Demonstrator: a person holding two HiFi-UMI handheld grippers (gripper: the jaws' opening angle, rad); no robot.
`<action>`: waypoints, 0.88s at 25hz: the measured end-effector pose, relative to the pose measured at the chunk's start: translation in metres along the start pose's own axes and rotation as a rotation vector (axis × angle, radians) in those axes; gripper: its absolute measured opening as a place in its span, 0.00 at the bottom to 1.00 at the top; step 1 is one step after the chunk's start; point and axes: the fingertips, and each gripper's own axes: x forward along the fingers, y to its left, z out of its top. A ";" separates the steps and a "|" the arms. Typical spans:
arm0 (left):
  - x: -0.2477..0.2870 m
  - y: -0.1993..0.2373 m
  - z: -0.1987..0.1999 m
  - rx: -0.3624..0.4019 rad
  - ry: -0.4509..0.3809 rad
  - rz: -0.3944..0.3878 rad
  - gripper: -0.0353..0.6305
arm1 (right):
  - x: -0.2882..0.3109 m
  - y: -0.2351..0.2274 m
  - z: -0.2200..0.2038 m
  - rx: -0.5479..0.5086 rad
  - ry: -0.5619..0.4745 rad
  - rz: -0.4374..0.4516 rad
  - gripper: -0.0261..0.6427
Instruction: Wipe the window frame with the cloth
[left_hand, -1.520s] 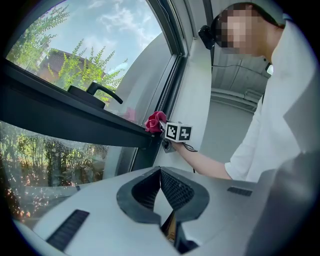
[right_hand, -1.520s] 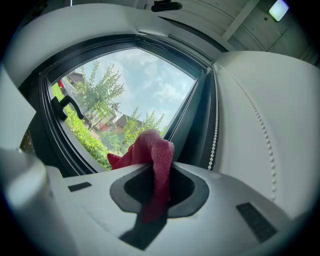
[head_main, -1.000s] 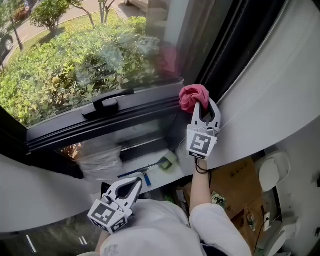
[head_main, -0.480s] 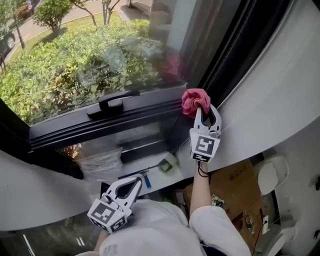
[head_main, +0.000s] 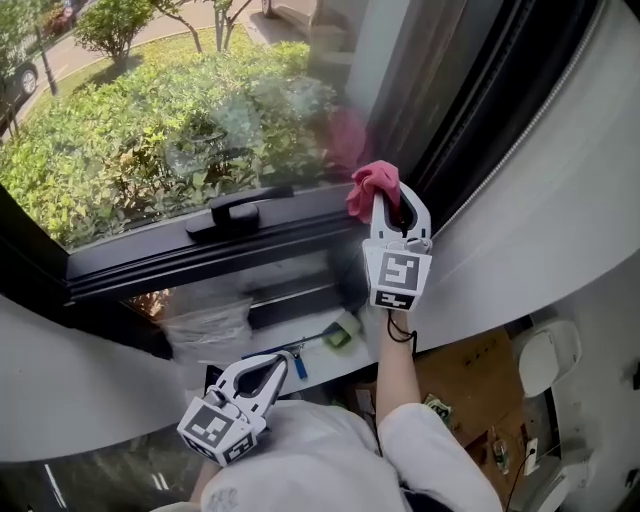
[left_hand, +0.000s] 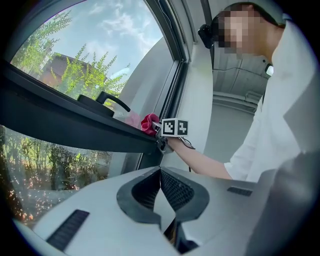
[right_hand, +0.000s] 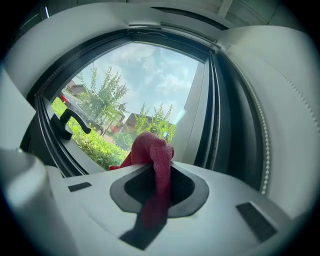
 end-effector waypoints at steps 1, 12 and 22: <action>-0.001 0.002 0.001 -0.002 -0.002 0.006 0.07 | 0.005 0.000 -0.007 0.003 0.036 -0.009 0.14; 0.004 0.002 -0.002 -0.014 0.016 -0.017 0.07 | 0.011 0.001 -0.042 0.065 0.148 -0.021 0.13; 0.005 -0.007 -0.007 -0.019 0.027 -0.041 0.07 | 0.008 0.004 -0.041 0.038 0.155 -0.045 0.13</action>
